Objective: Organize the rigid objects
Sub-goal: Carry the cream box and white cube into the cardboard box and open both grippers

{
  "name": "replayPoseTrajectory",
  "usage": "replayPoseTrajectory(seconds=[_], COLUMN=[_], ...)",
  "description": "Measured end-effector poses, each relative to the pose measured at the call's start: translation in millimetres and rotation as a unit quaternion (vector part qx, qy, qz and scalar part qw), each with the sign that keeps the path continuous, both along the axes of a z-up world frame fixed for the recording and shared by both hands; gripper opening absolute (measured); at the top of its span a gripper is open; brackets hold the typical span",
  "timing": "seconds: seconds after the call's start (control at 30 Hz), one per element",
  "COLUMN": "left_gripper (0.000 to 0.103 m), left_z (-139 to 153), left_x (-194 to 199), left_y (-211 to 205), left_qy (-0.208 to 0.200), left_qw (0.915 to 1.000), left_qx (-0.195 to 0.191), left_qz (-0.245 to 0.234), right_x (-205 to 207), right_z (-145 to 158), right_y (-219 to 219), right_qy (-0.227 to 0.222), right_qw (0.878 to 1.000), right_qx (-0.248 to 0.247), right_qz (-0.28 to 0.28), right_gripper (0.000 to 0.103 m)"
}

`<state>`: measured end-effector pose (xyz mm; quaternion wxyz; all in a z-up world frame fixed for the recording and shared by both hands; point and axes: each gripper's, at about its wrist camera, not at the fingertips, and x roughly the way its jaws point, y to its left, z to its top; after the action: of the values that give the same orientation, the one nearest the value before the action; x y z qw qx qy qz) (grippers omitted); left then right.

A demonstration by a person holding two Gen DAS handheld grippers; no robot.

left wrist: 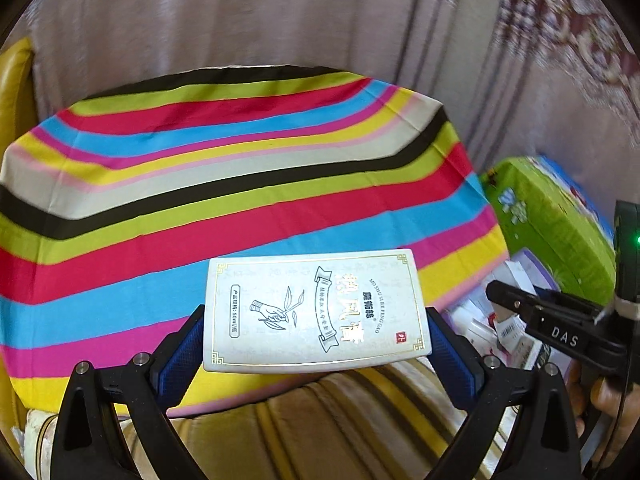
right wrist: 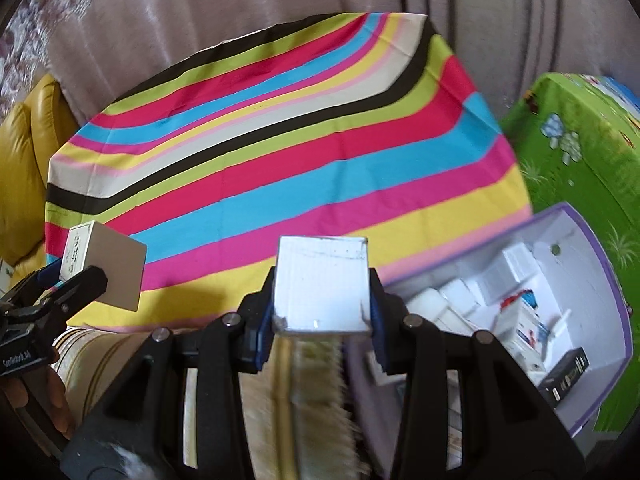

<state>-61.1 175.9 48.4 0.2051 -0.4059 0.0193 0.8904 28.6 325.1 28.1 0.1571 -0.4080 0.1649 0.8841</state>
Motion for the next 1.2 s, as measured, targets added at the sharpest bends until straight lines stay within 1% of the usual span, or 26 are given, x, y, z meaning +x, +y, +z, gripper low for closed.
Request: replayPoseTrajectory(seconds=[0.2, 0.33, 0.6, 0.8, 0.97, 1.03, 1.13, 1.2], left_gripper=[0.1, 0.1, 0.1, 0.1, 0.1, 0.1, 0.1, 0.1], left_z=[1, -2, -6, -7, -12, -11, -12, -14], left_x=[12, 18, 22, 21, 20, 22, 22, 24], left_y=[30, 43, 55, 61, 77, 84, 95, 105], left_qy=[-0.003, -0.014, -0.04, -0.059, -0.1, -0.103, -0.12, -0.129], left_qw=[0.9991, 0.9978, 0.9951, 0.9927, 0.9855, 0.984, 0.98, 0.9776], left_qx=[-0.016, -0.015, -0.004, 0.003, 0.026, 0.027, 0.041, 0.044], left_qz=[-0.04, -0.063, -0.09, -0.104, -0.134, -0.143, -0.154, -0.161], right_x=[25, 36, 48, 54, 60, 65, 75, 81], right_z=[-3, -5, -10, -9, -7, -8, -8, -8], right_y=[18, 27, 36, 39, 42, 47, 55, 59], right_qy=[-0.001, -0.004, -0.013, -0.017, -0.023, -0.024, -0.029, -0.033], right_qw=[1.0, 0.999, 0.999, 0.998, 0.997, 0.997, 0.996, 0.995], right_qx=[0.004, 0.011, 0.018, 0.035, 0.048, 0.048, 0.048, 0.05], right_qz=[-0.026, -0.037, -0.045, -0.049, -0.053, -0.058, -0.069, -0.074], right_gripper=[0.044, 0.044, 0.044, 0.044, 0.044, 0.044, 0.044, 0.044])
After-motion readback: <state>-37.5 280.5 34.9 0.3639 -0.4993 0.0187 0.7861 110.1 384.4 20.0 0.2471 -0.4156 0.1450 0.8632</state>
